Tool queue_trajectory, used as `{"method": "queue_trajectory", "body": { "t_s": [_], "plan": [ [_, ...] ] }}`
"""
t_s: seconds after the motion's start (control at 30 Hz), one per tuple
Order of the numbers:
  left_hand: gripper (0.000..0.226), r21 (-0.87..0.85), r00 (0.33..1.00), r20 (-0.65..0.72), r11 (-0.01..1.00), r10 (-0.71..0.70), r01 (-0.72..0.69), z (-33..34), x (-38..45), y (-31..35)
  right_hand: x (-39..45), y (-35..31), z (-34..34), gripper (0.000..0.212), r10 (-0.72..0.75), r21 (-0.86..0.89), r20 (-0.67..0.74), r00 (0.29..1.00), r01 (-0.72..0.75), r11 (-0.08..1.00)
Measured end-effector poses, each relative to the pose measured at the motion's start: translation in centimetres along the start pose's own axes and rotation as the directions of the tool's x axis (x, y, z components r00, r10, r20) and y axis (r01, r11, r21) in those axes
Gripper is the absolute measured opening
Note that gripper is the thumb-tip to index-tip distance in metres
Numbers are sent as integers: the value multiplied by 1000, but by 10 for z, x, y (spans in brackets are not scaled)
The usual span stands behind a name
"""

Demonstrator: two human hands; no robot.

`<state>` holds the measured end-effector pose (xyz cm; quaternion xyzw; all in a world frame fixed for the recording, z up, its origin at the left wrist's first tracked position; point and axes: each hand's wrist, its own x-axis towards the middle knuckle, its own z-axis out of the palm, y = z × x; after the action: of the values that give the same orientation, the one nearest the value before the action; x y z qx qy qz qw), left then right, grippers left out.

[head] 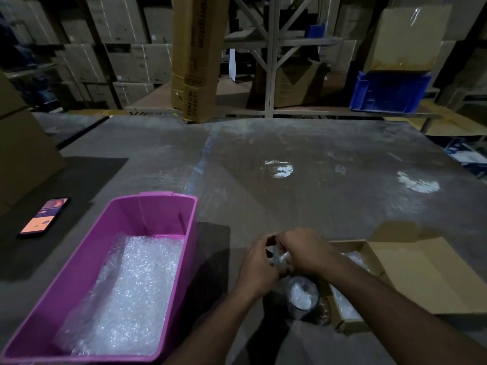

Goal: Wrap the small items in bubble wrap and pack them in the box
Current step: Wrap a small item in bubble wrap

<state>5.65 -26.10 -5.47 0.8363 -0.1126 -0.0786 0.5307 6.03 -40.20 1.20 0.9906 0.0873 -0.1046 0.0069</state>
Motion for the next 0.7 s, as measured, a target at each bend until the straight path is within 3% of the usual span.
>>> {"method": "queue_trajectory", "body": {
  "t_s": [0.1, 0.23, 0.4, 0.53, 0.7],
  "plan": [
    [67, -9, 1000, -11, 1000, -9, 9, 3, 0, -1, 3, -7, -4, 18, -25, -132, 24, 999, 27, 991],
    [82, 22, 999, -34, 1000, 12, -11, 3, 2, -11, 5, -10, -6, 16, -84, -194, 59, 995, 94, 976],
    [84, 81, 998, -50, 996, 45, -41, 3, 1, -18, 1, 3, -16, 32, -77, -118, 175, 981, 99, 988],
    [82, 57, 997, -54, 997, 53, -50, 3, 1, -21, -6, 11, -34, 38, -109, -71, 176, 978, 123, 990],
    [84, 92, 995, -60, 993, 85, -79, 5, 5, -27, -10, 9, -34, 55, -160, -64, 402, 902, 203, 977]
  ]
}}
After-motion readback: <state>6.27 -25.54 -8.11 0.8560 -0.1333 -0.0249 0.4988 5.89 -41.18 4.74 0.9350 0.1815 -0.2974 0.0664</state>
